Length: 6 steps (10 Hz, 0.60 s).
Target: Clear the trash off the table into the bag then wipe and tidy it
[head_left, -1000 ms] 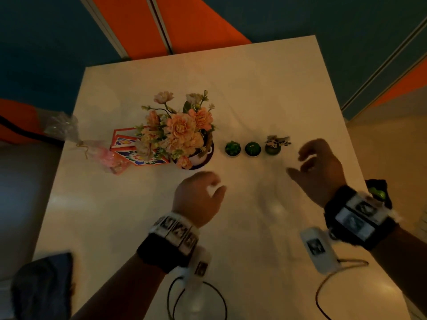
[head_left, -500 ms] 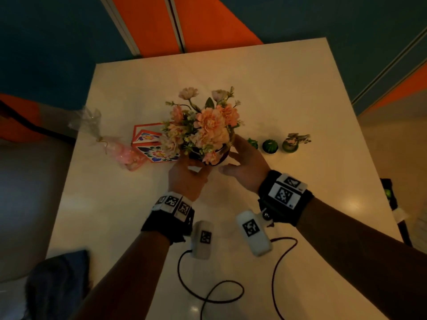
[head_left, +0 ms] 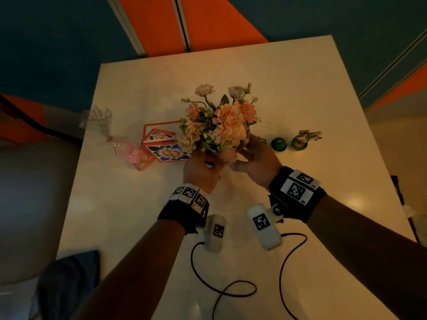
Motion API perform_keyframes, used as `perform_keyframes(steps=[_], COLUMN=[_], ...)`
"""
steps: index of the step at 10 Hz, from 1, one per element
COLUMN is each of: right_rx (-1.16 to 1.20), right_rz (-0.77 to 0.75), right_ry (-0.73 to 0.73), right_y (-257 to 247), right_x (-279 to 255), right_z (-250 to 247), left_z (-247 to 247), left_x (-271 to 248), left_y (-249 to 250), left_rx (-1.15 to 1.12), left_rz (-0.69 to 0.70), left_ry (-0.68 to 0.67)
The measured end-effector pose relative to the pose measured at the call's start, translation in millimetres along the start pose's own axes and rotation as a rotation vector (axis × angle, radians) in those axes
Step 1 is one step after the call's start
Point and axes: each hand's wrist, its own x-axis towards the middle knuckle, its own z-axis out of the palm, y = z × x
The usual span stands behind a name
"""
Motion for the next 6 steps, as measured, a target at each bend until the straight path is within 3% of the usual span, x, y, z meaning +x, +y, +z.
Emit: perform_keyframes(steps=[4, 6], right_rx=[0.016, 0.076], right_rz=[-0.016, 0.066], right_ry=[-0.010, 0.028], right_y=[3.0, 8.4], right_x=[-0.6, -12.4], right_z=[-1.0, -20.7], left_z=[2.4, -7.1], left_x=[-3.0, -9.3], left_y=[4.7, -6.7], left_rx=[0.009, 0.047], left_rz=[0.032, 0.009], left_ry=[-0.005, 0.000])
